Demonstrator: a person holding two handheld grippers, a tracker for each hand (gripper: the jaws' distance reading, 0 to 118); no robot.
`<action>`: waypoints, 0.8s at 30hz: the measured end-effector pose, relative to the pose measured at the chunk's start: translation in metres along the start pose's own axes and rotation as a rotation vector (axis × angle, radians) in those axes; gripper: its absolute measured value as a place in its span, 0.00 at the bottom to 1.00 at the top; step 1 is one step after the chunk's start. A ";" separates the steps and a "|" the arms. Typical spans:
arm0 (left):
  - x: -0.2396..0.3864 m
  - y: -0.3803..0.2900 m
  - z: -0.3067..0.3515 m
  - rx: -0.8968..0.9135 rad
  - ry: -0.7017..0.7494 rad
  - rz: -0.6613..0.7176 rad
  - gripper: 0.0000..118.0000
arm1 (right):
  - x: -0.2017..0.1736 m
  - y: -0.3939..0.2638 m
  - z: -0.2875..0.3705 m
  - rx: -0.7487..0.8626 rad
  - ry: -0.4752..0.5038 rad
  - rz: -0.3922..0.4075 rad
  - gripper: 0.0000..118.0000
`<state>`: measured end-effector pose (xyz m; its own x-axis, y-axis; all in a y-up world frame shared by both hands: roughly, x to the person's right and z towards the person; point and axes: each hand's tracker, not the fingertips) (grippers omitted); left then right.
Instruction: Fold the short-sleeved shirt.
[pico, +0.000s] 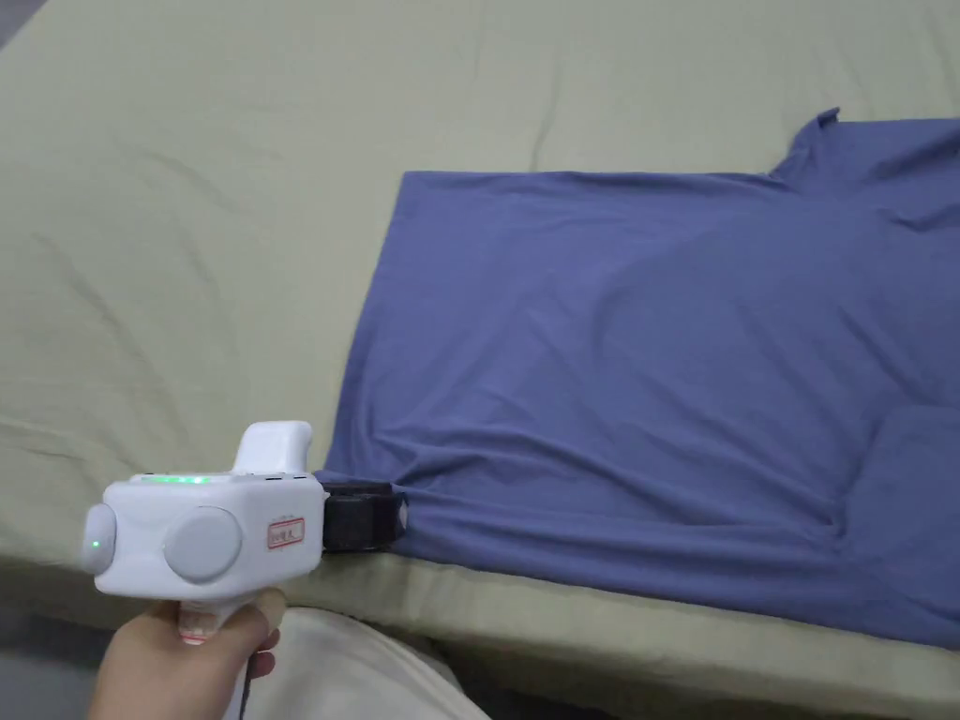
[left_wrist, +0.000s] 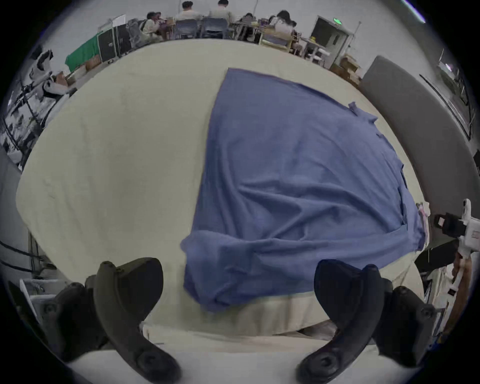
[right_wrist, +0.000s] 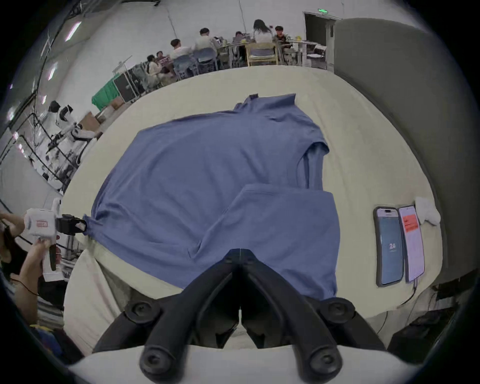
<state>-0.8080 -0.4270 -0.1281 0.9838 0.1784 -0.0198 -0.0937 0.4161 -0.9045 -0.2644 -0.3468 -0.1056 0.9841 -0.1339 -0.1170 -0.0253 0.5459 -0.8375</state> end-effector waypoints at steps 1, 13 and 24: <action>0.003 0.001 -0.004 -0.012 0.018 -0.023 1.00 | 0.003 -0.001 -0.001 -0.006 -0.012 0.002 0.02; 0.015 -0.001 0.011 -0.034 -0.084 0.025 0.11 | 0.073 -0.037 -0.008 -0.033 -0.133 -0.044 0.98; 0.001 0.001 0.013 -0.026 -0.134 0.089 0.11 | 0.100 -0.076 -0.051 -0.170 -0.008 -0.202 0.37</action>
<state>-0.8087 -0.4148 -0.1240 0.9423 0.3319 -0.0445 -0.1735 0.3703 -0.9126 -0.1734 -0.4439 -0.0811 0.9735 -0.2191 0.0654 0.1433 0.3616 -0.9212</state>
